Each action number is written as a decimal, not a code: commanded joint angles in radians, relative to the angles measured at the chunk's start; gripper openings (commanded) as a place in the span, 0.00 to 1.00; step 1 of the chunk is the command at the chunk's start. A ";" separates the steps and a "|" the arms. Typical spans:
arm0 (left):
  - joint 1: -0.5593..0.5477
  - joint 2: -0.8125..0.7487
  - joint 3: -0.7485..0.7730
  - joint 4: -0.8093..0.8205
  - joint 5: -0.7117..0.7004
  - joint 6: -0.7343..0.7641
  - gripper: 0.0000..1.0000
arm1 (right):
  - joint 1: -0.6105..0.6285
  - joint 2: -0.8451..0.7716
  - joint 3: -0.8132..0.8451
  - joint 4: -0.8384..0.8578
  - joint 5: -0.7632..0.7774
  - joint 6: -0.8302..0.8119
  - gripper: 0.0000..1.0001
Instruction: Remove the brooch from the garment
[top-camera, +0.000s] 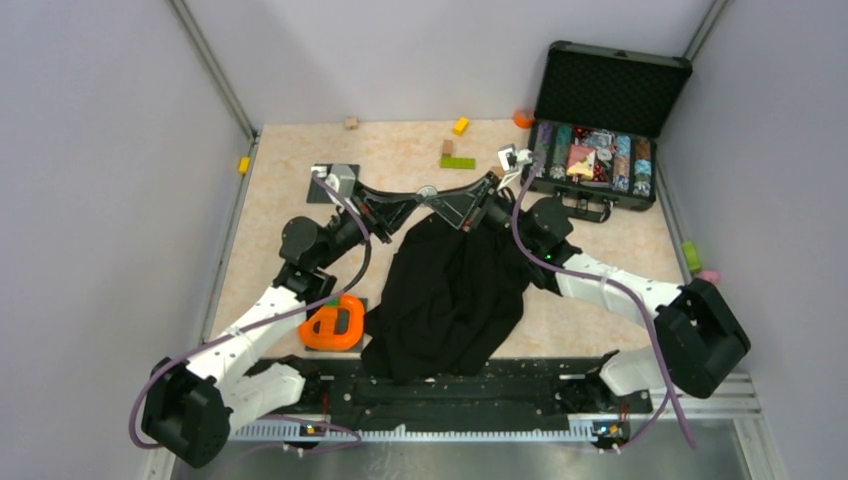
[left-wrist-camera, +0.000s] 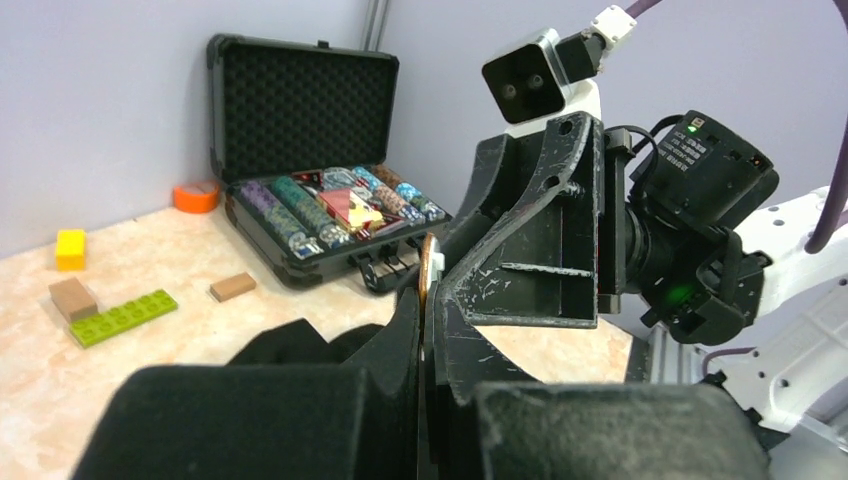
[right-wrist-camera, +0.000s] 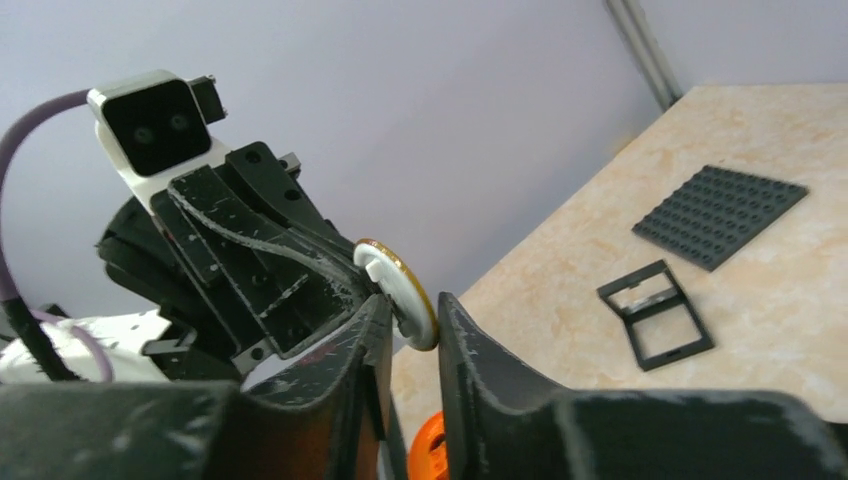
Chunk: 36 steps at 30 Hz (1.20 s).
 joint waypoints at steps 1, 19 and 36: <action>-0.014 -0.005 0.043 -0.128 0.042 -0.051 0.00 | -0.018 -0.029 0.046 0.094 0.028 -0.068 0.30; 0.234 0.160 0.189 -0.481 0.080 0.063 0.00 | -0.124 0.006 0.131 -0.261 -0.154 -0.255 0.59; 0.327 0.515 0.411 -0.933 -0.120 0.292 0.00 | -0.125 0.083 0.150 -0.291 -0.152 -0.273 0.55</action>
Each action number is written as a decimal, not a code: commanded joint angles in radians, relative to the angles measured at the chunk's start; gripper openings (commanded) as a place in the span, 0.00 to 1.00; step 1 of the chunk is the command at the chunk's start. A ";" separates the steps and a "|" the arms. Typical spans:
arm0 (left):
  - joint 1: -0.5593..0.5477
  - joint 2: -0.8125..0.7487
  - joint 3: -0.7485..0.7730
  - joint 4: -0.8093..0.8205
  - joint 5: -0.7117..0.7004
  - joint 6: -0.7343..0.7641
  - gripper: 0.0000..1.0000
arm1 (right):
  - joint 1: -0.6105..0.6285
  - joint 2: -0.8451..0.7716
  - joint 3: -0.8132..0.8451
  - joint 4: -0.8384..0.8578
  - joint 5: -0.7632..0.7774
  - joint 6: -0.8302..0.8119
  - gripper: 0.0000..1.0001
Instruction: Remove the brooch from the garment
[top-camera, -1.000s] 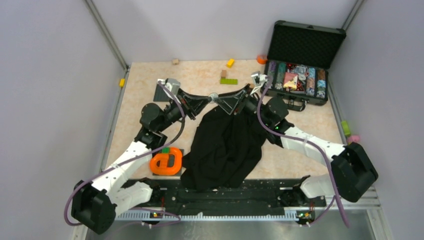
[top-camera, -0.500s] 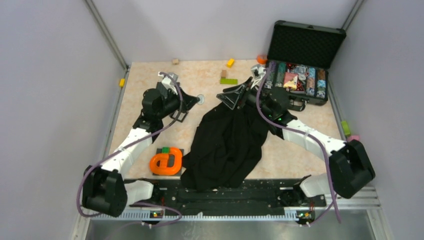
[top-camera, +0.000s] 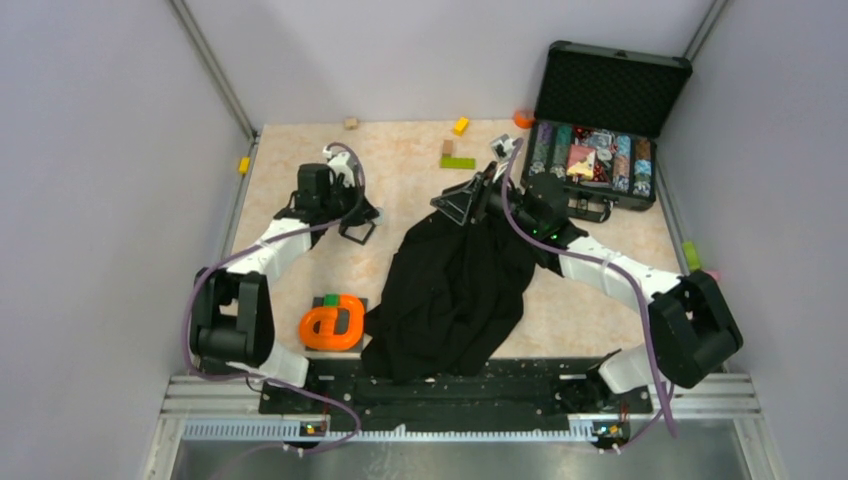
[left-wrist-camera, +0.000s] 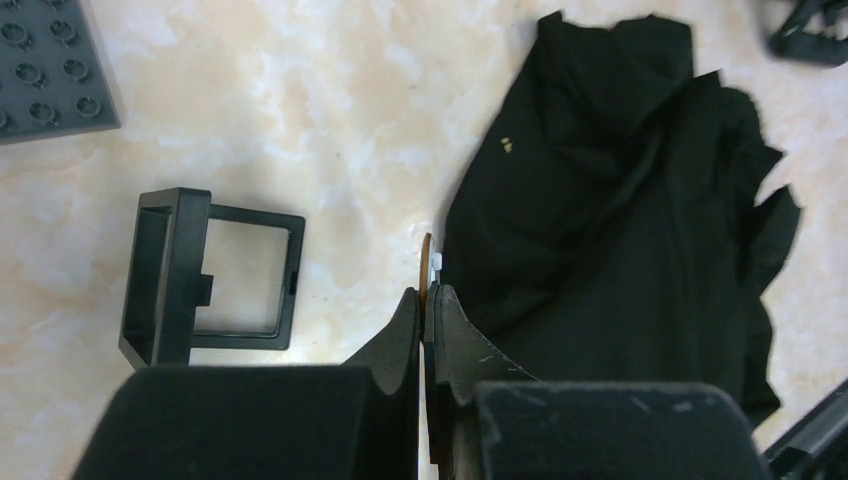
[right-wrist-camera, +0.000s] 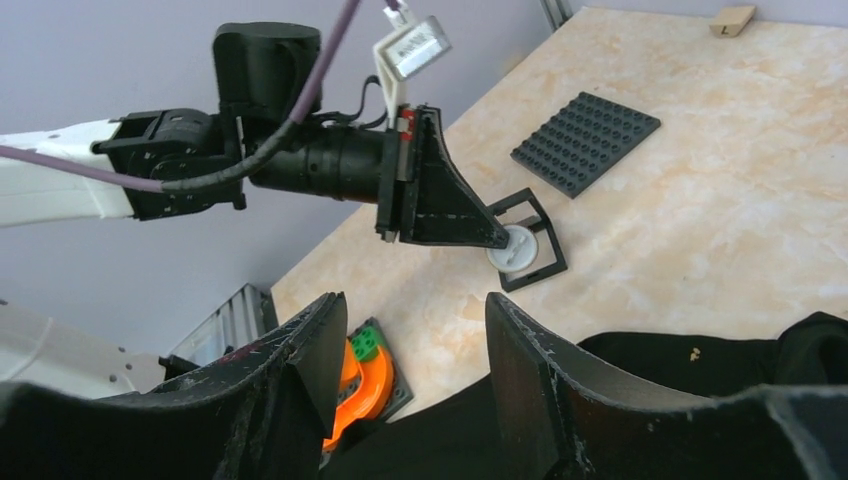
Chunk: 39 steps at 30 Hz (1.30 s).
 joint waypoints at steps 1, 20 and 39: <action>-0.024 0.062 0.122 -0.155 -0.090 0.112 0.00 | -0.004 0.048 0.069 -0.002 -0.027 -0.024 0.55; 0.039 0.007 -0.020 0.460 0.680 -0.357 0.00 | -0.063 0.230 0.051 0.194 -0.149 0.221 0.44; 0.031 0.073 -0.099 0.973 0.763 -0.729 0.00 | -0.051 0.356 0.080 0.482 -0.271 0.452 0.36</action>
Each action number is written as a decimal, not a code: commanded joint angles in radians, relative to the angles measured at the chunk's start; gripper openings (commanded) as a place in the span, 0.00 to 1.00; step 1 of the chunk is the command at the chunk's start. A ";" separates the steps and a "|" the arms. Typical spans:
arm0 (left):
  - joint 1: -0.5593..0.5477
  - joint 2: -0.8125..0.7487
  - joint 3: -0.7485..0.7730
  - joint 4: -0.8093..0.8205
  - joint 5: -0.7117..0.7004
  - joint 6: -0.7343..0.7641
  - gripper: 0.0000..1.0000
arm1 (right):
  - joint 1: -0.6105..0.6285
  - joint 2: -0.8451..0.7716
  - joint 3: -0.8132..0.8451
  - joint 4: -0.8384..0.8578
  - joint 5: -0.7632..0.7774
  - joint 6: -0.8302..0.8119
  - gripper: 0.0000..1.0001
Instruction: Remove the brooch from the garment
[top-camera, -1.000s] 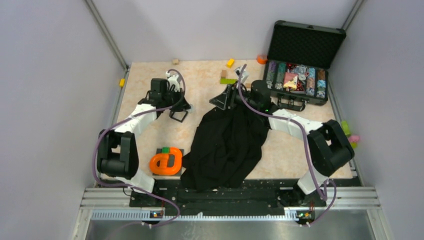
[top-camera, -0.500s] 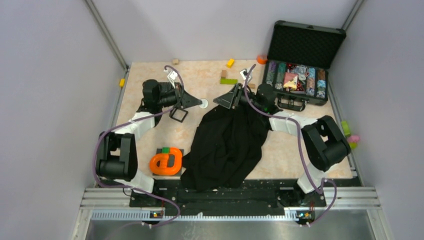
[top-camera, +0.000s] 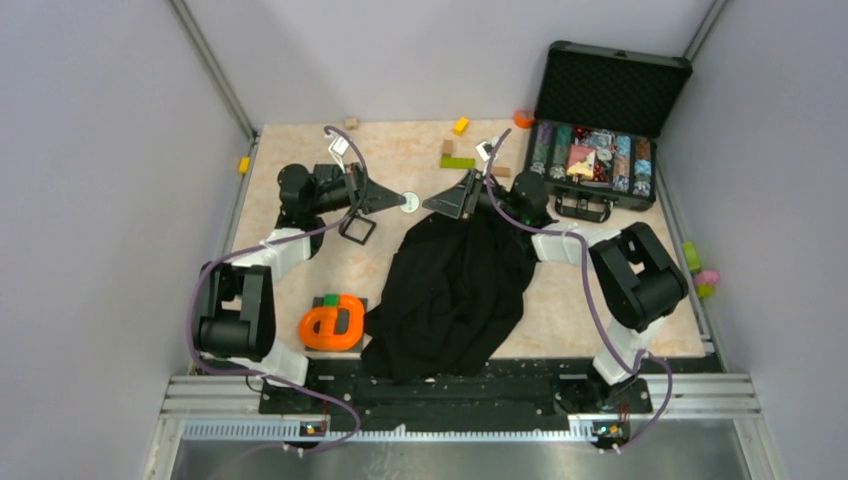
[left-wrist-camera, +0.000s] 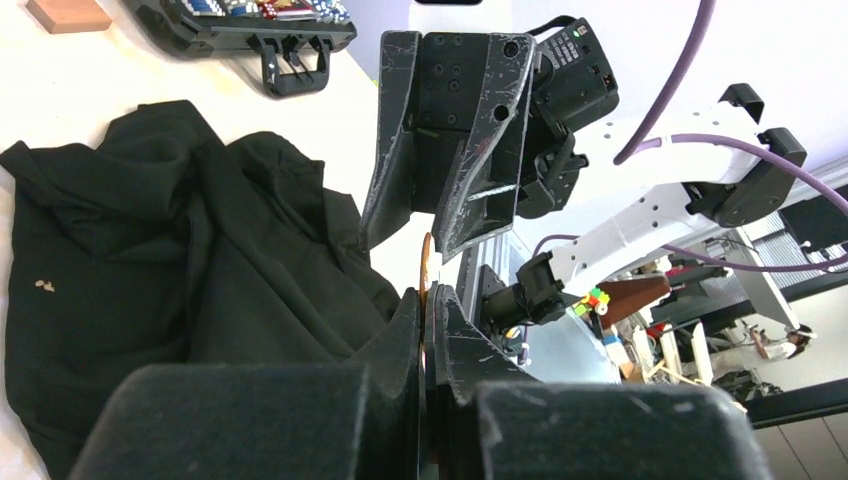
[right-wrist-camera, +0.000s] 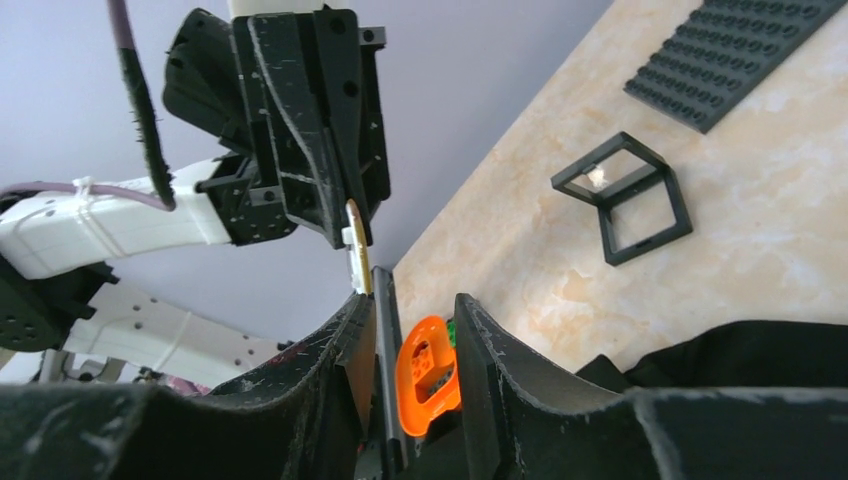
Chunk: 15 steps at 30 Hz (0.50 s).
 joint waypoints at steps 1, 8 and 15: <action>-0.006 0.016 -0.005 0.088 0.018 -0.026 0.00 | 0.007 0.008 0.022 0.139 -0.025 0.044 0.36; -0.009 0.022 -0.003 0.099 0.017 -0.039 0.00 | 0.027 0.025 0.045 0.144 -0.036 0.042 0.36; -0.015 0.028 -0.004 0.125 0.022 -0.058 0.00 | 0.042 0.043 0.064 0.138 -0.021 0.037 0.32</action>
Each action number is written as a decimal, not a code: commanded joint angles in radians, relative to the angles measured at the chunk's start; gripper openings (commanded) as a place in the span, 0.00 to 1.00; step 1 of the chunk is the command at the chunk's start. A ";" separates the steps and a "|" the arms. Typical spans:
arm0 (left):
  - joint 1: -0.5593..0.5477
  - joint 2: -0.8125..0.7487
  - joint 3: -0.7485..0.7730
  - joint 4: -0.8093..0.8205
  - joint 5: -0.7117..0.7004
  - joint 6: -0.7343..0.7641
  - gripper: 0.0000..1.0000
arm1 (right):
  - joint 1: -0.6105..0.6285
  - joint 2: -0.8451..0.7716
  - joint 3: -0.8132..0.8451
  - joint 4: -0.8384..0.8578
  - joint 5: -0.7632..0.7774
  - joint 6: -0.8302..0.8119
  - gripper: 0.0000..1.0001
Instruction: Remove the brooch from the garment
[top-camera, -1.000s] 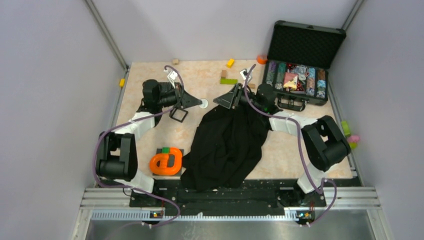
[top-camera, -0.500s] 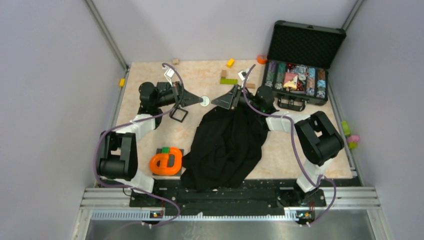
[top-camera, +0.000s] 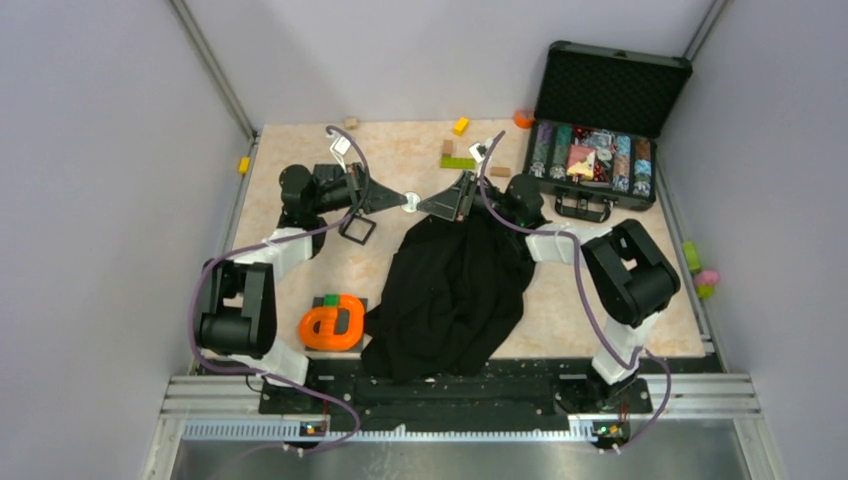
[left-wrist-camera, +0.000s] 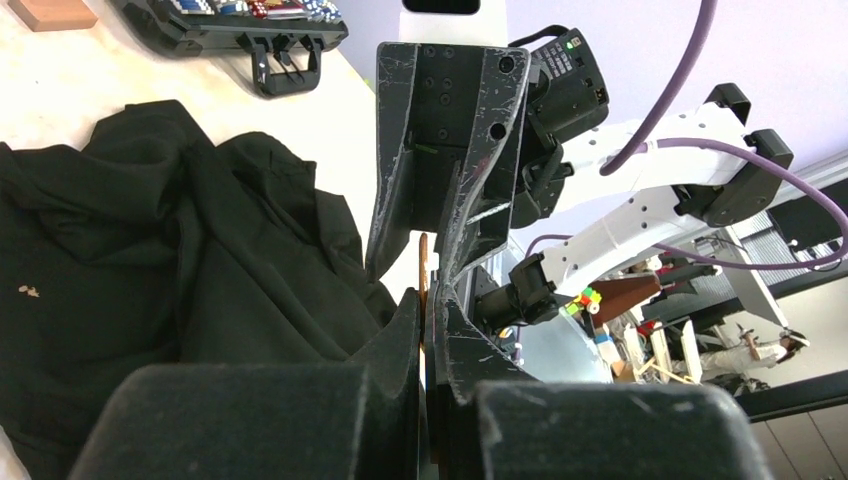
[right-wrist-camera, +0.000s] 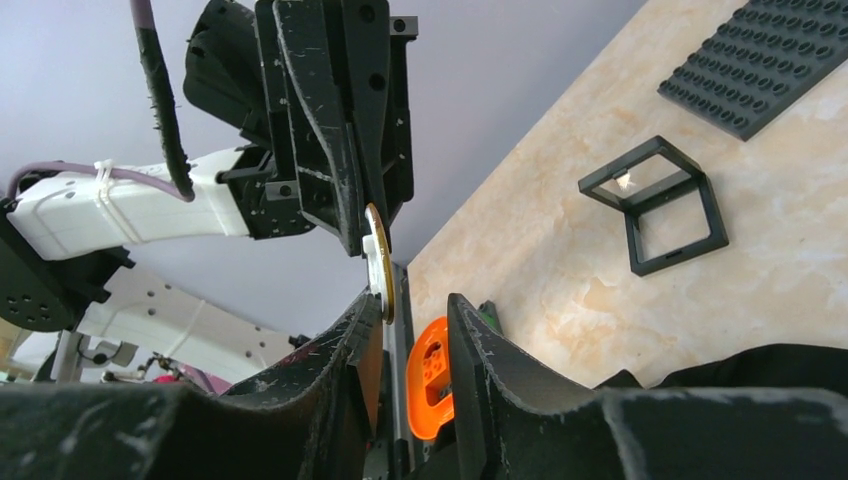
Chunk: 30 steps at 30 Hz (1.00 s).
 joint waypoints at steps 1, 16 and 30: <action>-0.004 0.011 -0.006 0.074 0.018 -0.015 0.00 | 0.017 0.010 0.056 0.045 0.001 0.003 0.31; 0.063 -0.120 -0.002 -0.347 -0.143 0.304 0.80 | 0.018 0.021 0.034 -0.032 0.122 -0.026 0.00; 0.184 -0.324 -0.030 -0.826 -0.760 0.684 0.82 | 0.120 0.303 0.236 -0.147 0.243 -0.002 0.00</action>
